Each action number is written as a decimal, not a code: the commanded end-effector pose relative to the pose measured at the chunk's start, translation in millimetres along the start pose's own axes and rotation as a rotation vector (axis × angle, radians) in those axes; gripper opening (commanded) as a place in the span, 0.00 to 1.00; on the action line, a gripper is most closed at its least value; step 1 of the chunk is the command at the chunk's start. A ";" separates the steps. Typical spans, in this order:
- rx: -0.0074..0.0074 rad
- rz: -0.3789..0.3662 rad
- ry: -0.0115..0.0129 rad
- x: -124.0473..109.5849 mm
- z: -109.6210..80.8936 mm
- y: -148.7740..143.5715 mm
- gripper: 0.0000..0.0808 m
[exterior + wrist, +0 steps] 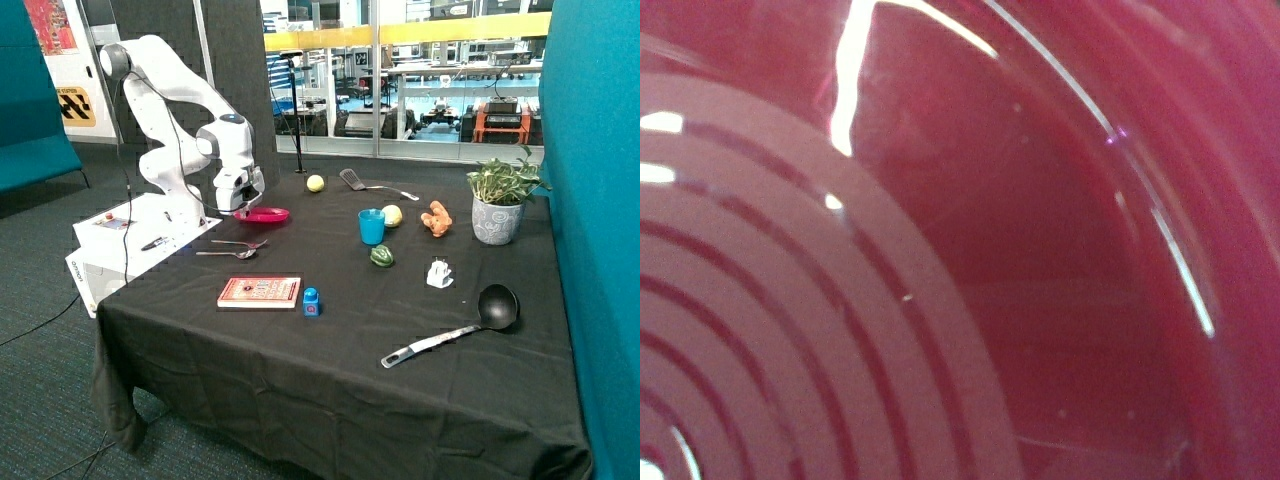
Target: Set the table
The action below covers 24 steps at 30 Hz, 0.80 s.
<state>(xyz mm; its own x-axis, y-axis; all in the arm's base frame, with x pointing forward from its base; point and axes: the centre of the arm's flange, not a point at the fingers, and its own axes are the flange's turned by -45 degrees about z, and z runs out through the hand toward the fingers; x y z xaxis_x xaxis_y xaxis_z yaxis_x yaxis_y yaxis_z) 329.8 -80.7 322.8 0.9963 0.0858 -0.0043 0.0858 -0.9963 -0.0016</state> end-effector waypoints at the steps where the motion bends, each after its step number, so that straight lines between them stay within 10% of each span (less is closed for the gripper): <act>1: -0.0016 0.004 0.0043 -0.6 8.8 -8.5 0.00; 24: -0.0015 0.037 0.0043 1.5 18.8 4.0 0.12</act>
<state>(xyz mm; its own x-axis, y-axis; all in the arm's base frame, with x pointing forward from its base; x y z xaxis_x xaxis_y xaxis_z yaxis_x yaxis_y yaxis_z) 330.4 -81.2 306.2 0.9985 0.0540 -0.0001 0.0540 -0.9985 -0.0005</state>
